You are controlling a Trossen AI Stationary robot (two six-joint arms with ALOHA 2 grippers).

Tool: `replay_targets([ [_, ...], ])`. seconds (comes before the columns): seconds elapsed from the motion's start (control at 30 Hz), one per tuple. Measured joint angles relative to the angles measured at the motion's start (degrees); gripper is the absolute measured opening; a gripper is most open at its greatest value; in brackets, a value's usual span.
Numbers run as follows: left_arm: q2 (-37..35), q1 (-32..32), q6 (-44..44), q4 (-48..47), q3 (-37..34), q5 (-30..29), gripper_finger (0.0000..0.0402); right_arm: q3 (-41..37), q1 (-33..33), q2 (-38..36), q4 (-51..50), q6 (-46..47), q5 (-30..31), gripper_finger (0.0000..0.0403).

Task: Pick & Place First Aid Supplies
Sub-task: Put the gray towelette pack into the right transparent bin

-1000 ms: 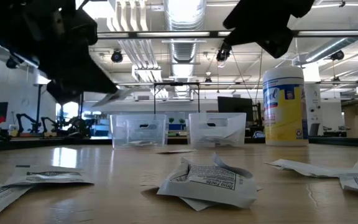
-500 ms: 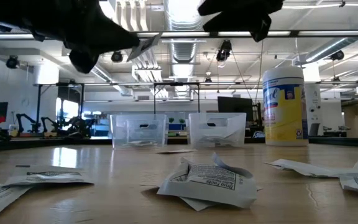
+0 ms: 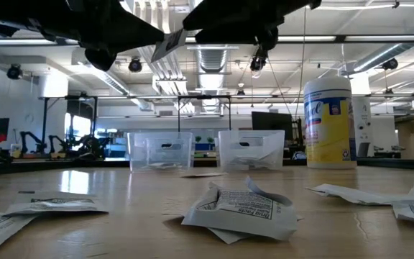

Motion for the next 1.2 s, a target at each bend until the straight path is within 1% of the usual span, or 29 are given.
replay_targets([
  [0.13,0.0,0.0,1.6,0.0,-0.1,0.0,0.0000,2.4,-0.3,1.7,-0.2,0.9,0.1,0.0189],
  [0.27,0.0,0.0,2.6,0.2,-0.1,-0.1,0.0000,4.3,-0.9,2.3,-1.4,4.4,2.3,0.0186],
  [0.43,0.0,0.0,3.1,0.4,-0.1,-0.3,0.0000,5.2,-1.6,2.3,-3.8,6.7,2.5,0.0167],
  [0.53,0.0,0.0,3.2,0.4,-0.1,-0.9,0.0000,5.1,-1.7,2.3,-4.2,7.9,2.3,0.0135],
  [0.77,0.0,0.2,3.4,0.4,-0.2,-1.1,0.0000,4.4,-2.4,2.3,-5.1,10.3,-0.6,0.0024],
  [0.8,0.0,0.3,3.4,0.4,-0.2,-1.1,0.0000,4.4,-2.4,2.3,-5.0,10.3,-0.7,0.0017],
  [1.03,0.0,0.3,3.1,0.1,-0.3,-1.0,0.0001,4.3,-2.4,2.3,-6.3,9.8,-0.7,0.0008],
  [1.2,0.0,0.3,3.2,-0.8,-0.3,-1.3,0.0019,4.3,-2.4,2.2,-8.9,9.7,-0.7,0.0008],
])
